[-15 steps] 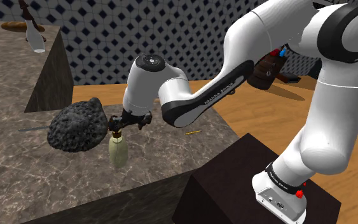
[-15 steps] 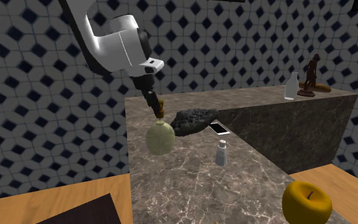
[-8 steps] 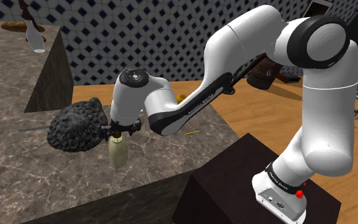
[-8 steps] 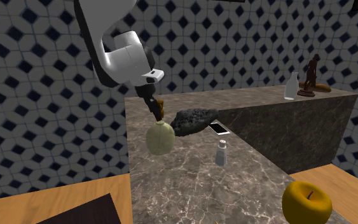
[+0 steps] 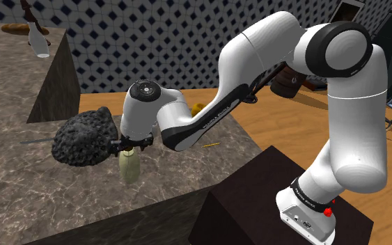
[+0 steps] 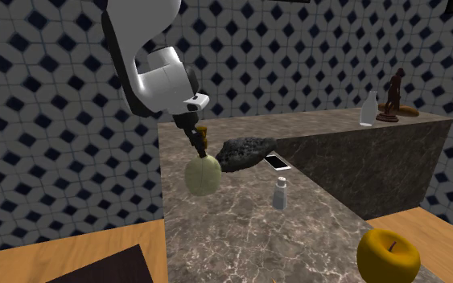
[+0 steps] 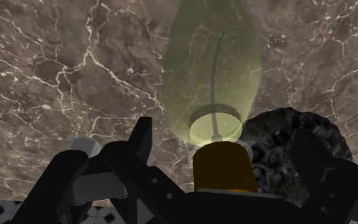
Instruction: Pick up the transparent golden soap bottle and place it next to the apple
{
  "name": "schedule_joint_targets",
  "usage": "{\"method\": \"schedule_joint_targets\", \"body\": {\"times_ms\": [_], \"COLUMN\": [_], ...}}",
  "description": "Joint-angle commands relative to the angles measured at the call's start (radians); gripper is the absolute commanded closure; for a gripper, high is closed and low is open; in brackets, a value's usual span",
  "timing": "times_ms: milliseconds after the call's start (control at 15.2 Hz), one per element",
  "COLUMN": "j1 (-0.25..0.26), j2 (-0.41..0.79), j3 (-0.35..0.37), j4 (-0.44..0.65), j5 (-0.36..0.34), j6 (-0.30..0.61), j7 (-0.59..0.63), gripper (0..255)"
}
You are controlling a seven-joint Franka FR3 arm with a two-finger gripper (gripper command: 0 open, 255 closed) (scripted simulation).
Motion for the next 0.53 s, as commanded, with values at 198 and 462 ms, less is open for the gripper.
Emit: {"method": "schedule_joint_targets", "body": {"times_ms": [198, 462], "j1": [0.000, 0.000], "j2": [0.000, 0.000], "j3": [0.000, 0.000], "j4": [0.000, 0.000], "j5": [0.000, 0.000], "j6": [0.000, 0.000], "j7": [0.000, 0.000], "gripper": [255, 255]}}
